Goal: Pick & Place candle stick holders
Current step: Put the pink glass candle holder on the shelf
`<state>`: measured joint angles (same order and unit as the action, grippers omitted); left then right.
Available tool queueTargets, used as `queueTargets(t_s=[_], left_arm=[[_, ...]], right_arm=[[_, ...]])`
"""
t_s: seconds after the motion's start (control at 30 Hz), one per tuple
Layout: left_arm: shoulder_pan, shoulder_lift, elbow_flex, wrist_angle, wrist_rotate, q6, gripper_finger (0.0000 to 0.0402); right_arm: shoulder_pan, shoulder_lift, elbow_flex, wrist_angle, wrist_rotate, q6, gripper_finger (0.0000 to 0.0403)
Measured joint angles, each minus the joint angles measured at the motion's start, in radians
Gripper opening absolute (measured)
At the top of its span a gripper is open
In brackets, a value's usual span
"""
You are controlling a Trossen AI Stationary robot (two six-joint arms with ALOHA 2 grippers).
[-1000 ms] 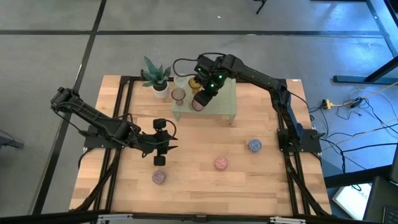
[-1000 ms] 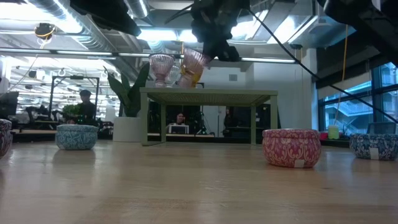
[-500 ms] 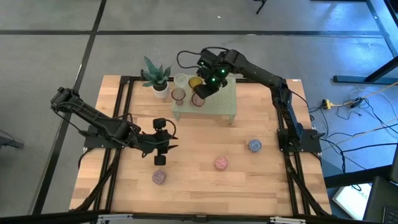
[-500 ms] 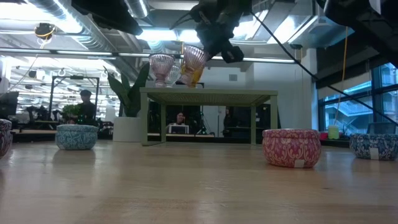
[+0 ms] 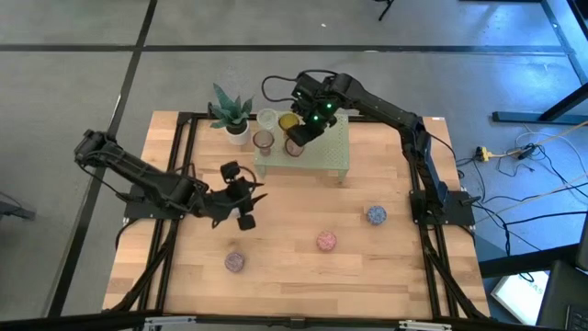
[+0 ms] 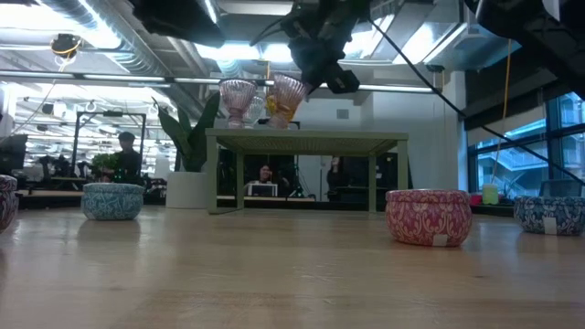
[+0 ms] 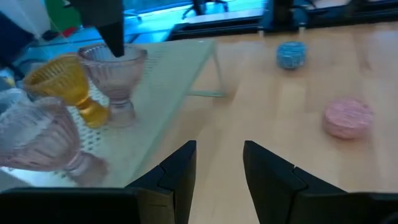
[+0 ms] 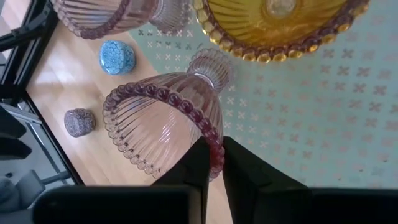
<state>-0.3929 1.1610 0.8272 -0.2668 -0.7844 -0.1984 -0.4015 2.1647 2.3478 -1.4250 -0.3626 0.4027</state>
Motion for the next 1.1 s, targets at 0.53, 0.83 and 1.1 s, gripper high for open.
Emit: queueTargets(t_s=[0.53,0.83,1.1], left_arm=[[0.305,0.174,0.001,0.562,0.361,0.615,0.0129],[0.367,0.34,0.0,0.722,0.32,0.648,0.0129],[0.369,0.398,0.0,0.803,0.257,0.659,0.0129]], right_arm=[[0.0,0.0,0.0,-0.001,0.003,-0.018,0.0038],[0.0,0.0,0.0,-0.002,0.003,-0.041,0.0035],[0.0,0.0,0.0,-0.002,0.002,-0.044,0.0032]])
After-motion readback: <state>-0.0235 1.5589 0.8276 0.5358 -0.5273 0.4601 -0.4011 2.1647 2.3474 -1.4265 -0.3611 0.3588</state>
